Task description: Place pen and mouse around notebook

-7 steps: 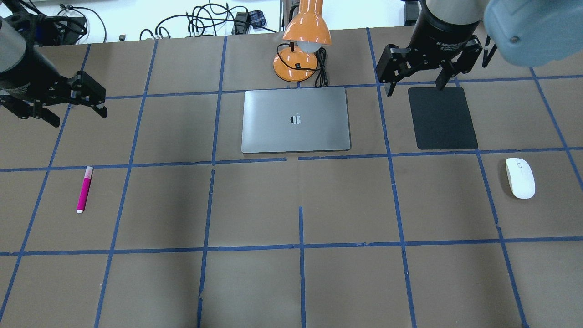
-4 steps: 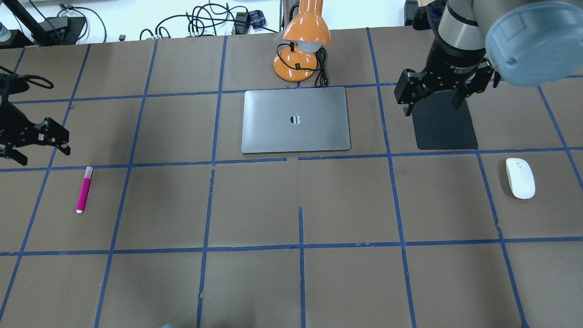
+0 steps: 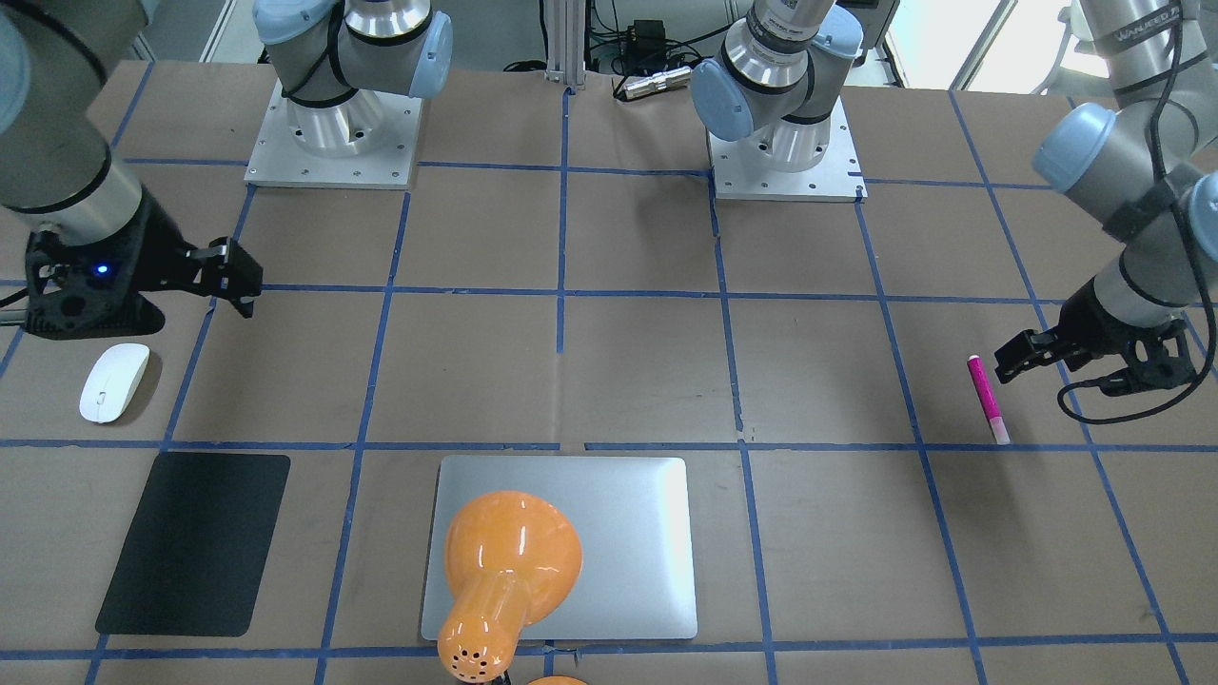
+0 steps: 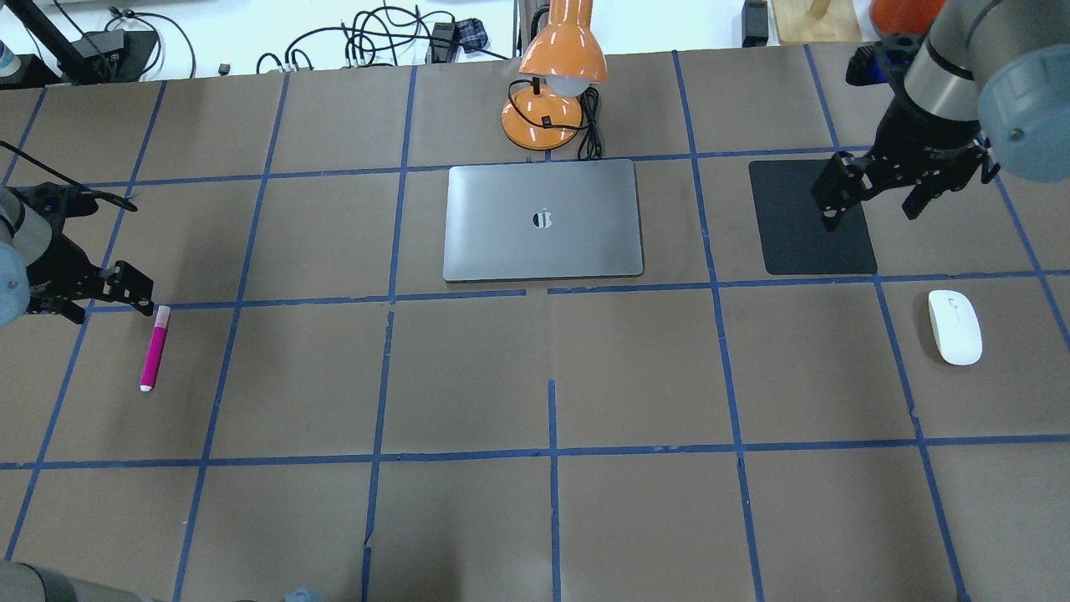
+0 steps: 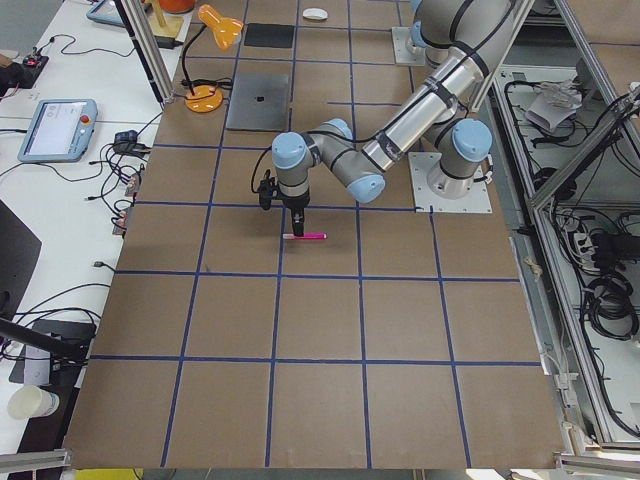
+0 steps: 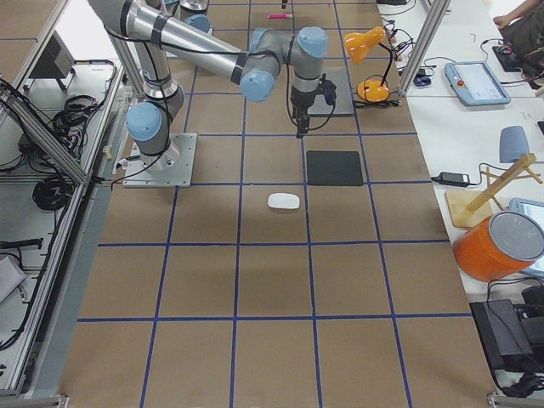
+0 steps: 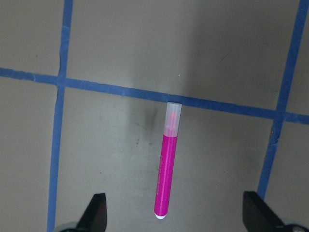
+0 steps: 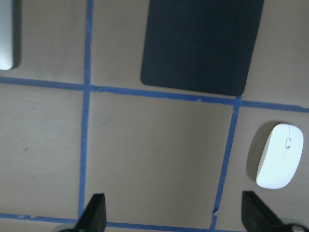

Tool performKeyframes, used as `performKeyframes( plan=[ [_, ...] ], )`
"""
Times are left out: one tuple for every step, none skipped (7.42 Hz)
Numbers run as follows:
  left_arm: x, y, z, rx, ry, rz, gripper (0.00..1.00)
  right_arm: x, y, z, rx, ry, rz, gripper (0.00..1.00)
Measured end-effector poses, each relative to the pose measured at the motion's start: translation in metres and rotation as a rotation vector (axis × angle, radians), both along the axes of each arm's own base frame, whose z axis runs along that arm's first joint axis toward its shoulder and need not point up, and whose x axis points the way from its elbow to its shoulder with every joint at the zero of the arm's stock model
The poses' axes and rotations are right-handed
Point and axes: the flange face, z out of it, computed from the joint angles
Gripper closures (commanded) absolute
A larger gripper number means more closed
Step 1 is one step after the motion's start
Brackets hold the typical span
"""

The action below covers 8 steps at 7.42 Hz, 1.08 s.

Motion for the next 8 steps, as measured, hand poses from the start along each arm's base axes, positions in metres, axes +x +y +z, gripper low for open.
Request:
performKeyframes(
  plan=[
    [0.001, -0.001, -0.015, 0.021, 0.016, -0.031, 0.06, -0.024, 0.015, -0.031, -0.014, 0.021, -0.005, 0.00],
    [0.003, -0.002, -0.025, 0.036, 0.027, -0.043, 0.06, -0.048, 0.027, -0.054, -0.022, 0.028, 0.000, 0.00],
    [0.007, -0.002, -0.034, 0.047, 0.036, -0.042, 0.15, -0.070, 0.033, -0.072, -0.011, 0.023, 0.016, 0.00],
    [0.012, -0.001, -0.042, 0.058, 0.045, -0.035, 0.51, -0.089, 0.035, -0.092, 0.012, 0.009, 0.032, 0.00],
    [0.015, 0.000, -0.046, 0.065, 0.048, -0.029, 0.74, -0.107, 0.035, -0.110, 0.032, -0.004, 0.043, 0.00],
    [0.017, 0.001, -0.046, 0.066, 0.047, -0.027, 0.91, -0.123, 0.035, -0.123, 0.039, -0.010, 0.057, 0.00],
    [0.017, 0.002, -0.047, 0.068, 0.046, -0.026, 0.97, -0.133, 0.035, -0.130, 0.043, -0.014, 0.063, 0.00],
    [0.017, 0.002, -0.047, 0.069, 0.046, -0.026, 0.98, -0.137, 0.035, -0.137, 0.049, -0.020, 0.066, 0.00]
  ],
)
